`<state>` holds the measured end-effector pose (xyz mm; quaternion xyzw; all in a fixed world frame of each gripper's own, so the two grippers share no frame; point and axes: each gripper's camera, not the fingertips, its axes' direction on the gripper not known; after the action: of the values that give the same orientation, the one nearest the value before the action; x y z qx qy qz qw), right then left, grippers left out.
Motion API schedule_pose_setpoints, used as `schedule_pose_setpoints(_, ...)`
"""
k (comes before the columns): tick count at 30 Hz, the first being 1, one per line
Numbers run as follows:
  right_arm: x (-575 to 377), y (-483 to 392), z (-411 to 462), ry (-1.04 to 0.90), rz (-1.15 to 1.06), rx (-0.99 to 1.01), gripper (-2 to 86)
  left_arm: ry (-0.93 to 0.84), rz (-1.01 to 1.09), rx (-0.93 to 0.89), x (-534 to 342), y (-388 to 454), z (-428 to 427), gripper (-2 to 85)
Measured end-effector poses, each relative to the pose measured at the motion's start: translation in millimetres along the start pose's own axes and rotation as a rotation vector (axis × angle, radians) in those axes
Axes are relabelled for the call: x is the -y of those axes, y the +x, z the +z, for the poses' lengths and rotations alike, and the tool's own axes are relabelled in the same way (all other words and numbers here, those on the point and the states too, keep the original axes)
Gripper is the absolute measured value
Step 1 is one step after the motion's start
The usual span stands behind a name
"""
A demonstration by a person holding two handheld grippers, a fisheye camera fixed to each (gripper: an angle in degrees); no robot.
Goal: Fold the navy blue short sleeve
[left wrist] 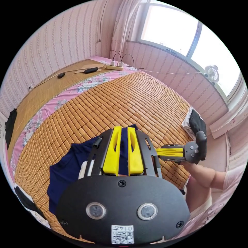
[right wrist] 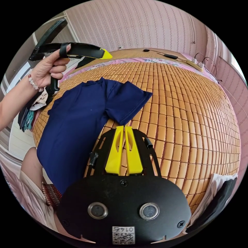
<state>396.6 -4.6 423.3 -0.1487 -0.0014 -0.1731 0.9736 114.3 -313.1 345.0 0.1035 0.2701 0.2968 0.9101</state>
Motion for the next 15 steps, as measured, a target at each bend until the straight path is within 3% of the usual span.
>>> schedule_pose_setpoints(10,-9.3,-50.6,-52.2,0.129,-0.082,0.063,0.6,-0.229,-0.326,0.185,-269.5,-44.5,-128.8,4.5)
schedule_pose_setpoints(15,-19.2,-100.0,-66.1,-0.002,-0.124,0.052,3.1,-0.24,-0.462,0.098,-366.5,-39.3,-157.3,4.6)
